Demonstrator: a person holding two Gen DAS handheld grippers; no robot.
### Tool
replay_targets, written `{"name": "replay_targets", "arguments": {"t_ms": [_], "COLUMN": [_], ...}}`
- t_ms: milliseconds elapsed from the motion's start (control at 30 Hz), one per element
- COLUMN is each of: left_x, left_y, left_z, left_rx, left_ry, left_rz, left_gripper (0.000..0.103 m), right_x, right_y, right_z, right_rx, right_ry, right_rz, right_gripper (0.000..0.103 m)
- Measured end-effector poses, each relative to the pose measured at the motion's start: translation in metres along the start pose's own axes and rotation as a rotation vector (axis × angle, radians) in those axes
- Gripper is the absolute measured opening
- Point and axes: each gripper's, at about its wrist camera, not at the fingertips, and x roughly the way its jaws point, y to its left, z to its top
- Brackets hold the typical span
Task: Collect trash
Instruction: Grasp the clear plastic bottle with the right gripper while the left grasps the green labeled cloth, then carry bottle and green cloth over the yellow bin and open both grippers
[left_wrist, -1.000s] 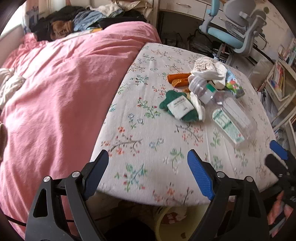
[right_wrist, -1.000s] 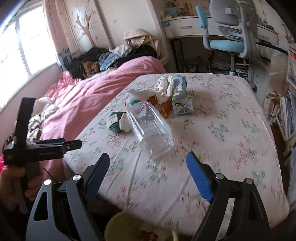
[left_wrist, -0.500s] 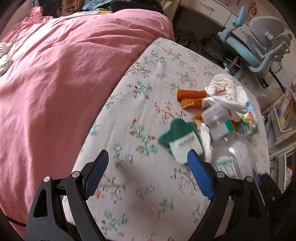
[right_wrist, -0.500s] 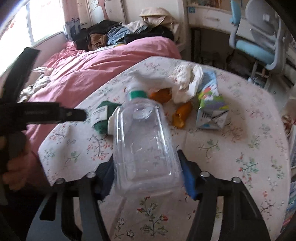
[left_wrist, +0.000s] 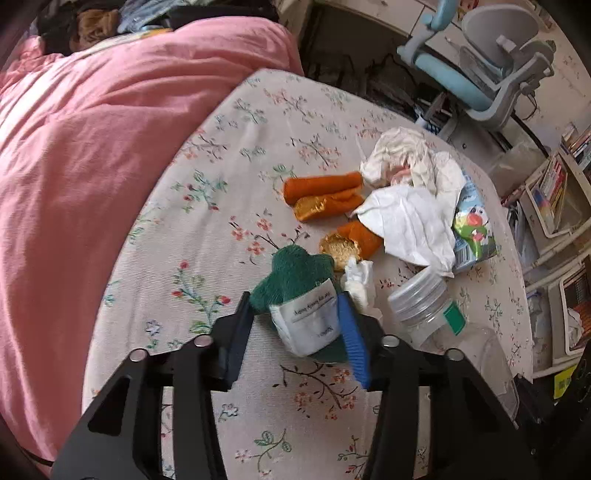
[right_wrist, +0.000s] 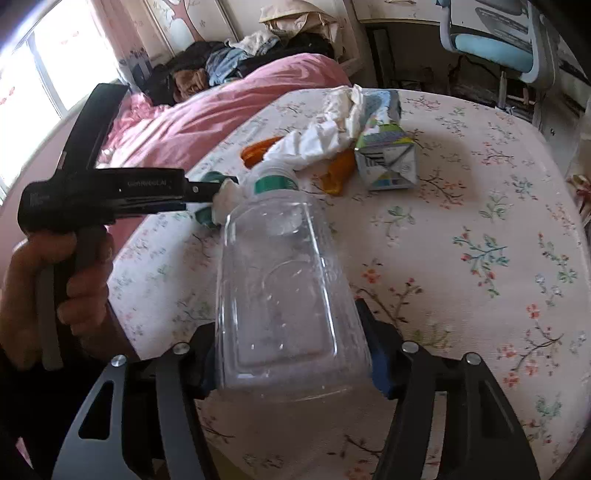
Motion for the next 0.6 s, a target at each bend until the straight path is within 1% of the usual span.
{"name": "replay_targets", "arguments": {"t_ms": [67, 167, 233, 300, 600], "left_x": [-0.008, -0.022, -0.030, -0.035, -0.065], "left_y": [0.010, 0.028, 0.035, 0.038, 0.034], "left_z": [0.000, -0.001, -0.004, -0.008, -0.035], "left_rx": [-0.036, -0.110, -0.132, -0.135, -0.084], "left_ry": [-0.022, -0.052, -0.069, -0.074, -0.103], "left_rz": [-0.018, -0.080, -0.102, -0.116, -0.114], "left_gripper": [0.035, 0.033, 0.033, 0.033, 0.033], "right_x": [-0.006, -0.018, -0.024, -0.032, -0.058], "right_y": [0.001, -0.001, -0.002, 0.001, 0.020], "right_z": [-0.001, -0.005, -0.009, -0.016, -0.034], "right_rx": [0.013, 0.059, 0.089, 0.100, 0.097], "right_ry": [-0.014, -0.047, -0.062, -0.079, -0.112], "right_rz": [0.025, 0.070, 0.097, 0.109, 0.160], "right_gripper": [0.059, 0.057, 0.057, 0.057, 0.057]}}
